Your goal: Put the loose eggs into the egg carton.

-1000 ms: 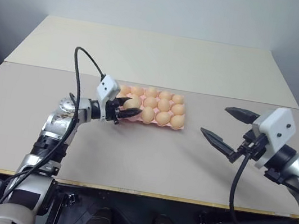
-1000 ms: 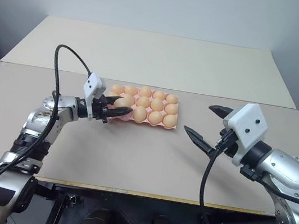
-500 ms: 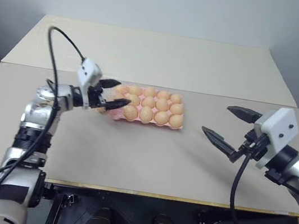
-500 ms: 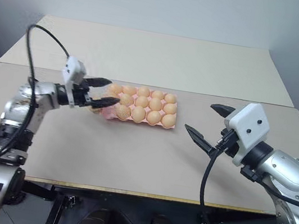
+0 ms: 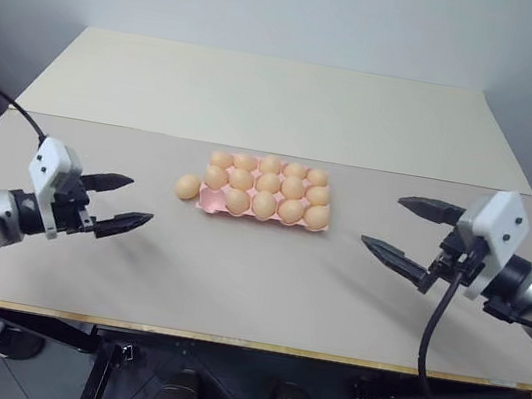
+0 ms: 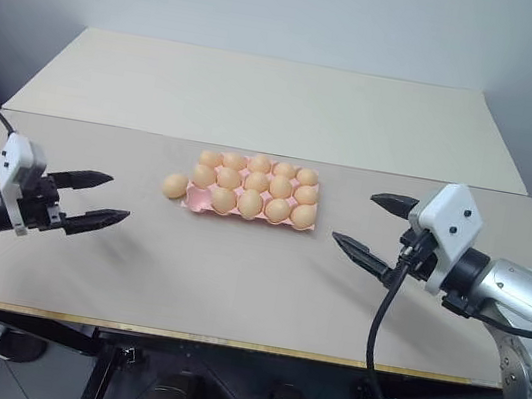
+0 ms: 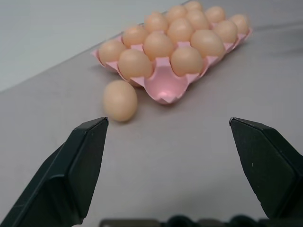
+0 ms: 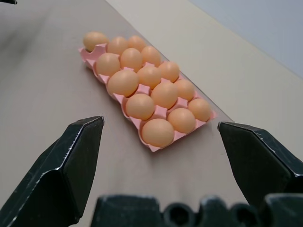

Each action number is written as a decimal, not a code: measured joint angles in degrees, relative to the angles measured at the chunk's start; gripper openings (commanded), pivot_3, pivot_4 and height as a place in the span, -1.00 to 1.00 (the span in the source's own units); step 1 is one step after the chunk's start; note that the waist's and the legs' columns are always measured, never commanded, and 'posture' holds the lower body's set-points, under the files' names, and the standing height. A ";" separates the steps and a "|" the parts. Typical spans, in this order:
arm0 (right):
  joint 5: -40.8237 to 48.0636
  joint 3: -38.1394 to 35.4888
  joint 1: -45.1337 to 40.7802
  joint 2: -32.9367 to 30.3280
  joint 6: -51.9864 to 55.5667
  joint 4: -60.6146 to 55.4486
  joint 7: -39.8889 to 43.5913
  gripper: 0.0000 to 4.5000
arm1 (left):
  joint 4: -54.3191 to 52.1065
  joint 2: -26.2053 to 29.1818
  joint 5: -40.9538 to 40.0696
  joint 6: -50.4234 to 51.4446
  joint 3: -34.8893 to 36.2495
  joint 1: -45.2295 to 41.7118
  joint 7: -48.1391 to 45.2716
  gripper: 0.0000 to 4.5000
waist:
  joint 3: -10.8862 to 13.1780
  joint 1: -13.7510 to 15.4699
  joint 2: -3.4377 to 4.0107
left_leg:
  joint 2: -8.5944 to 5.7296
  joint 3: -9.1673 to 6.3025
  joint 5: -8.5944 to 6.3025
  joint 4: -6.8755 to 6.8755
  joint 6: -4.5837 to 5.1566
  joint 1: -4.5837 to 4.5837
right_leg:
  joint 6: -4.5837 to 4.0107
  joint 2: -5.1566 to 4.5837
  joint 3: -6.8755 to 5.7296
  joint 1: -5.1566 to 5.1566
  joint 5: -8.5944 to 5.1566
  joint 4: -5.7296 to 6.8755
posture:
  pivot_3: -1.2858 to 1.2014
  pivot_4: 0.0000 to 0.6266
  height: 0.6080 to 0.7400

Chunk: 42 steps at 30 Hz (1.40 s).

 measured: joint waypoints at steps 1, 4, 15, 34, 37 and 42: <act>-0.03 0.13 -0.40 0.00 -0.03 0.51 0.15 1.00 | -0.93 -0.40 -0.40 0.36 0.60 0.61 0.99 0.99 | 0.00 -0.03 0.00 | 0.00 0.01 0.00 0.00 0.00 0.04 | 0.00 0.00 0.01 0.04 0.00 0.00 | 0.03 -0.52 1.00; -0.10 0.29 -1.46 0.00 -0.21 1.32 0.77 1.00 | -2.86 -0.98 -1.50 1.37 0.93 1.20 2.92 0.99 | 0.00 -0.05 0.00 | 0.00 0.02 0.00 -0.03 0.00 0.06 | 0.00 0.00 0.01 0.04 0.00 -0.01 | 0.03 -0.52 1.00; -0.64 1.93 -3.16 0.13 -1.10 1.56 0.64 1.00 | 7.67 -5.67 3.93 5.61 -7.62 -14.89 15.21 0.99 | -0.01 0.75 -0.02 | -0.04 0.05 0.00 -0.04 0.00 0.10 | 0.02 -0.01 0.00 0.11 0.01 -0.03 | 0.03 -0.52 1.00; -0.21 1.12 -0.42 0.50 -1.06 -2.24 -3.53 1.00 | 47.32 -17.46 17.58 -12.26 -18.24 -34.81 16.87 0.99 | -0.05 0.78 -0.09 | -0.08 0.06 0.00 0.12 0.00 -0.14 | 0.04 -0.03 0.00 -0.08 0.03 0.02 | 0.03 -0.52 1.00; -0.13 0.29 -0.15 0.50 -1.05 -2.56 -3.94 1.00 | 49.52 -17.98 18.64 -13.69 -18.35 -35.04 16.38 0.99 | -0.05 0.86 -0.10 | -0.08 0.05 0.00 0.12 0.00 -0.15 | 0.04 -0.02 -0.02 -0.08 0.03 0.01 | 0.03 -0.52 1.00; -0.04 0.09 0.81 0.50 -0.99 -3.35 -4.18 1.00 | 51.02 -17.98 18.76 -14.41 -18.22 -35.70 15.67 0.99 | -0.06 0.87 -0.10 | -0.08 0.05 0.00 0.14 0.00 -0.16 | 0.04 -0.03 -0.01 -0.08 0.03 0.02 | 0.03 -0.52 1.00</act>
